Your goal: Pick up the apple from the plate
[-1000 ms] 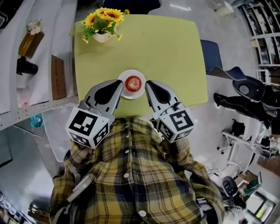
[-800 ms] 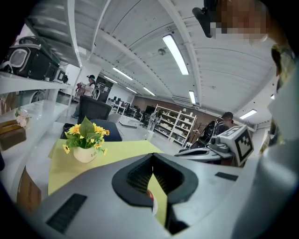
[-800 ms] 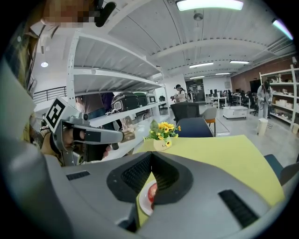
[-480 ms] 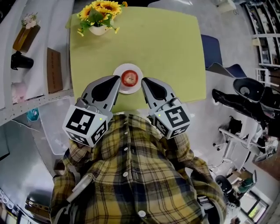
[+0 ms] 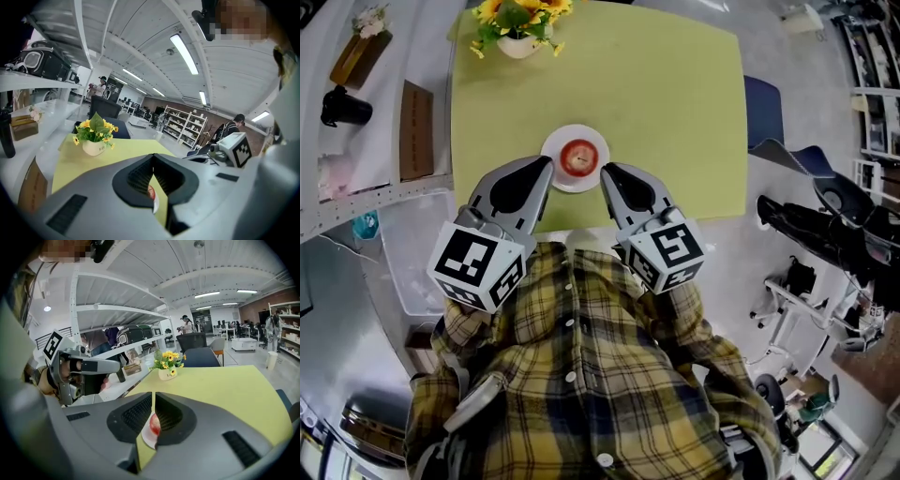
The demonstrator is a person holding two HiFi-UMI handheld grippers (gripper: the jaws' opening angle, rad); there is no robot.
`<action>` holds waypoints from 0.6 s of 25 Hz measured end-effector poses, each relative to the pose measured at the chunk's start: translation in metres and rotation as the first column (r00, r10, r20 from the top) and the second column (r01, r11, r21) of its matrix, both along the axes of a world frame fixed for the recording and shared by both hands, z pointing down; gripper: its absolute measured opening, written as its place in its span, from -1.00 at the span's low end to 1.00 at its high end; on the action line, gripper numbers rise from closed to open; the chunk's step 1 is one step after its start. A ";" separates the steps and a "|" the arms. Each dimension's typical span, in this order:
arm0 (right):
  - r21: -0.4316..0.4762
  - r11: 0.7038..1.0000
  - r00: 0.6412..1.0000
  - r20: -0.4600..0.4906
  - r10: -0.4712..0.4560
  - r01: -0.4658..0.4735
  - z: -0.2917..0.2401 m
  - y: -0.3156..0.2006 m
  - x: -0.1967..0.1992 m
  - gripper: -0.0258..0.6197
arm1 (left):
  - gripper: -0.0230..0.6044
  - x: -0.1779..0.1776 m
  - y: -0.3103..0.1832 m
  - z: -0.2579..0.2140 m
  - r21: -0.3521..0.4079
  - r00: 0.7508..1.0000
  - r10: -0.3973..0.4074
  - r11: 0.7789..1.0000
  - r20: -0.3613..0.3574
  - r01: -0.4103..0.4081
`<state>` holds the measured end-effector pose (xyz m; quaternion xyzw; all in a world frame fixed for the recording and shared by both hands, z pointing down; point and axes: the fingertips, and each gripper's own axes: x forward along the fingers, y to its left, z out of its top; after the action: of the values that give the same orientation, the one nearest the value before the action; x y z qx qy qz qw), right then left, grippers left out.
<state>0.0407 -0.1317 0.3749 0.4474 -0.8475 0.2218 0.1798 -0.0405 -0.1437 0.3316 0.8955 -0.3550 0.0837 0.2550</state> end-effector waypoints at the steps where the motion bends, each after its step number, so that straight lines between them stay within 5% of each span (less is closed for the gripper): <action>1: -0.002 1.000 1.000 0.005 -0.001 0.001 0.001 0.000 0.000 -0.92 | -0.90 0.000 0.002 0.003 -0.005 1.000 -0.002 1.000 0.002 0.003; 5: -0.009 1.000 1.000 0.010 -0.005 0.006 0.009 -0.003 0.001 -0.89 | -0.90 0.000 0.005 0.012 -0.022 1.000 -0.005 1.000 0.010 0.005; 15: -0.026 0.998 0.998 0.040 -0.049 0.050 0.032 -0.011 0.002 -0.33 | -0.90 0.002 0.012 0.036 -0.075 0.999 -0.011 0.997 0.043 0.014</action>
<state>0.0431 -0.1423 0.4071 0.4193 -0.8586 0.2376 0.1747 -0.0380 -0.1313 0.3675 0.8810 -0.3626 0.1143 0.2816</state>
